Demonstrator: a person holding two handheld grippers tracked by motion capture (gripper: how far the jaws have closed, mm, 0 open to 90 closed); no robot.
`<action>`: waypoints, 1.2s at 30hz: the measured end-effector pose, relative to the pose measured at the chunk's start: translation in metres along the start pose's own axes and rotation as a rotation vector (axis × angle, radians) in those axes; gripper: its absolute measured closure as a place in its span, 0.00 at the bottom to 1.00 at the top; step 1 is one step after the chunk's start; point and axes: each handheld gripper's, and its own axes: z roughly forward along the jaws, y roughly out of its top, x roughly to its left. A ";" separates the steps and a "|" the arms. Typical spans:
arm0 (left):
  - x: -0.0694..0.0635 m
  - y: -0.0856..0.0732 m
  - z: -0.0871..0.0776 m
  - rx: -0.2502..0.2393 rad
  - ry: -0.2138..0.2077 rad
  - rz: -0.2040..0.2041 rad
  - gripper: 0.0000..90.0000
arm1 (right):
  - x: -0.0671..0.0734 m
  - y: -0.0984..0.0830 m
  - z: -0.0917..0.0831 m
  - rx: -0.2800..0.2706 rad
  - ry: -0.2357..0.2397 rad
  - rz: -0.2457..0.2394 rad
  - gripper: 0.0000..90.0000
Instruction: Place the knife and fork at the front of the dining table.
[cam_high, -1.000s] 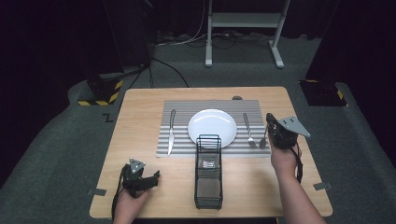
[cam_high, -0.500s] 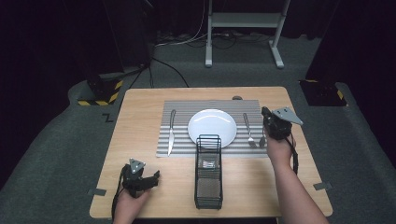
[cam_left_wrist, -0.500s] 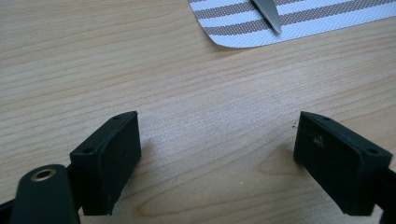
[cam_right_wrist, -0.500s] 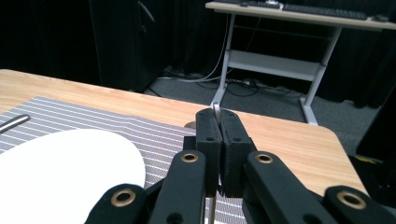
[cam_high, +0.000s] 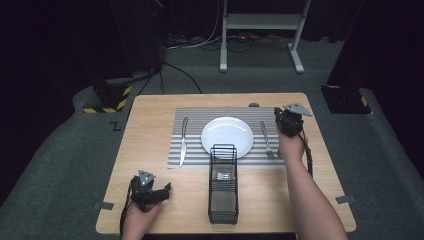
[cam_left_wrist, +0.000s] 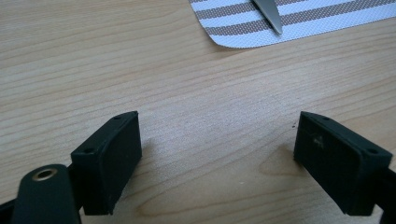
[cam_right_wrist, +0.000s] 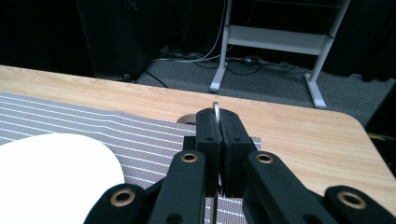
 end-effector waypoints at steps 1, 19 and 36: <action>0.000 0.000 0.000 0.000 0.001 0.000 0.17 | 0.000 -0.001 0.003 0.004 -0.002 0.003 0.98; -0.001 0.000 0.000 0.000 0.005 -0.002 0.17 | -0.004 -0.009 0.046 0.089 -0.001 0.028 0.97; -0.001 0.000 0.000 0.000 0.006 -0.002 0.17 | -0.004 -0.015 0.057 0.161 -0.010 0.047 0.97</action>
